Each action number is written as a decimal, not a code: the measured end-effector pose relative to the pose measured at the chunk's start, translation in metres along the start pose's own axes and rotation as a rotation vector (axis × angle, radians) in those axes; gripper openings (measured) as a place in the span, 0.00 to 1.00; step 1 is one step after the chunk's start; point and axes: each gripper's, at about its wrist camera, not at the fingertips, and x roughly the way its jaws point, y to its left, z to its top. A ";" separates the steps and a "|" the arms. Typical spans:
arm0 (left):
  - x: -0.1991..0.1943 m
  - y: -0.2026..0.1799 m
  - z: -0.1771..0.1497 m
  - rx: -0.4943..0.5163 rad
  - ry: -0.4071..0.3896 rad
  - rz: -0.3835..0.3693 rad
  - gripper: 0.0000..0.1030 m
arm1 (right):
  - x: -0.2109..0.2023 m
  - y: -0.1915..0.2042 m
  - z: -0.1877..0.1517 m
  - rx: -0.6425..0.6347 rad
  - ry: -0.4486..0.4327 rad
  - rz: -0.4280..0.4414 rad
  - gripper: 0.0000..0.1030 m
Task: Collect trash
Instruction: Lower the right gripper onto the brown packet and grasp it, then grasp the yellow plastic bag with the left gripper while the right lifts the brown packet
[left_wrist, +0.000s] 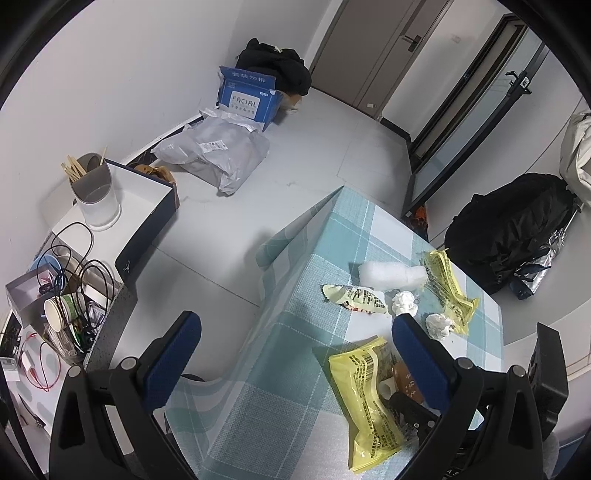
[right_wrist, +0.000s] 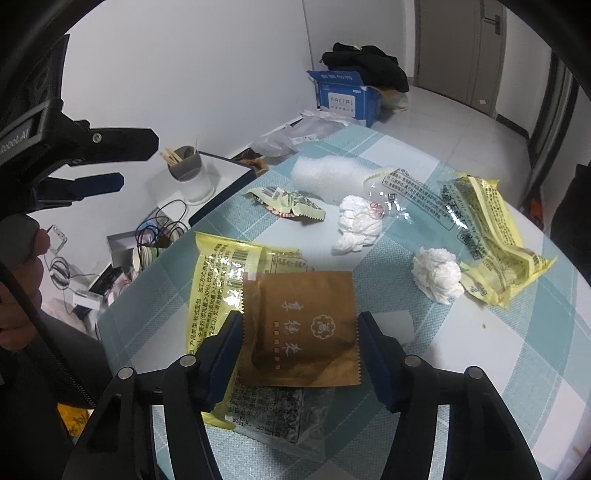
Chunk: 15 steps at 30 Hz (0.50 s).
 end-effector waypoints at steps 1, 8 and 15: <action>0.000 0.000 0.000 0.000 0.003 -0.003 0.99 | -0.001 0.000 0.000 0.003 -0.001 0.002 0.57; 0.002 -0.003 -0.003 0.006 0.016 0.011 0.99 | -0.007 0.000 -0.003 -0.006 -0.016 -0.006 0.50; 0.002 -0.003 -0.003 0.000 0.020 0.010 0.99 | -0.011 0.000 -0.004 0.000 -0.019 0.001 0.37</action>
